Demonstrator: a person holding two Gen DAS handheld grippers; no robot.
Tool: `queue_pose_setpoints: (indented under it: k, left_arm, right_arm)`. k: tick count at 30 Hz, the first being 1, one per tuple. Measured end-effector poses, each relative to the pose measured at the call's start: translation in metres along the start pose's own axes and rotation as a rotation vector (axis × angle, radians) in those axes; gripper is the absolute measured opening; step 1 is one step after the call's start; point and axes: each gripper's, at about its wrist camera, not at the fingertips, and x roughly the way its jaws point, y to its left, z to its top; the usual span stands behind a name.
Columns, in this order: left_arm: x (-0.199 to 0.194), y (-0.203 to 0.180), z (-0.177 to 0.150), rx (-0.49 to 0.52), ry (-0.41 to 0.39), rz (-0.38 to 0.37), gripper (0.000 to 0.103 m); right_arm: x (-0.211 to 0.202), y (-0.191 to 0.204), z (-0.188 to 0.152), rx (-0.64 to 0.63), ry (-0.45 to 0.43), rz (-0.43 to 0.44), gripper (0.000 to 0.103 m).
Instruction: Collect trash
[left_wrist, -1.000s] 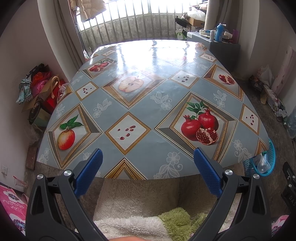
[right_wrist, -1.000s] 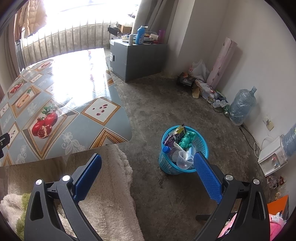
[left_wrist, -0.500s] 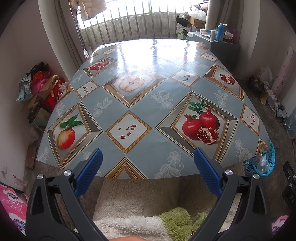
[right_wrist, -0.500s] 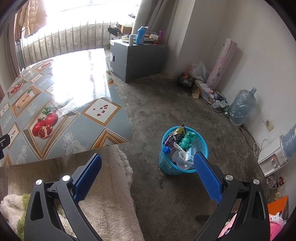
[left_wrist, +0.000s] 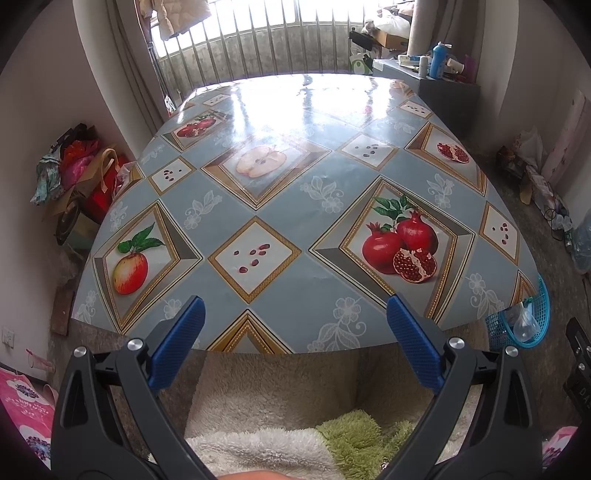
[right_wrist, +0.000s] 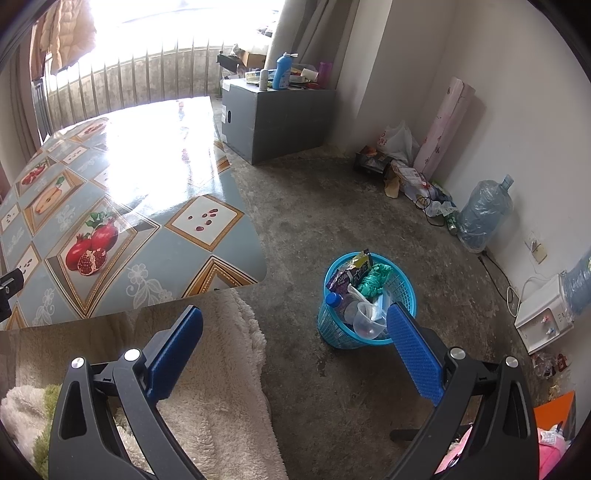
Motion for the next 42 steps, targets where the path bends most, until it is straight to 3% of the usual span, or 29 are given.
queue_pose_setpoints:
  k: [42]
  left_arm:
    - [0.0018,-0.0015,-0.0006,0.009,0.012,-0.008,0.094]
  right_arm:
    - [-0.0028,0.0083,-0.0013,0.002,-0.005,0.007,0.097]
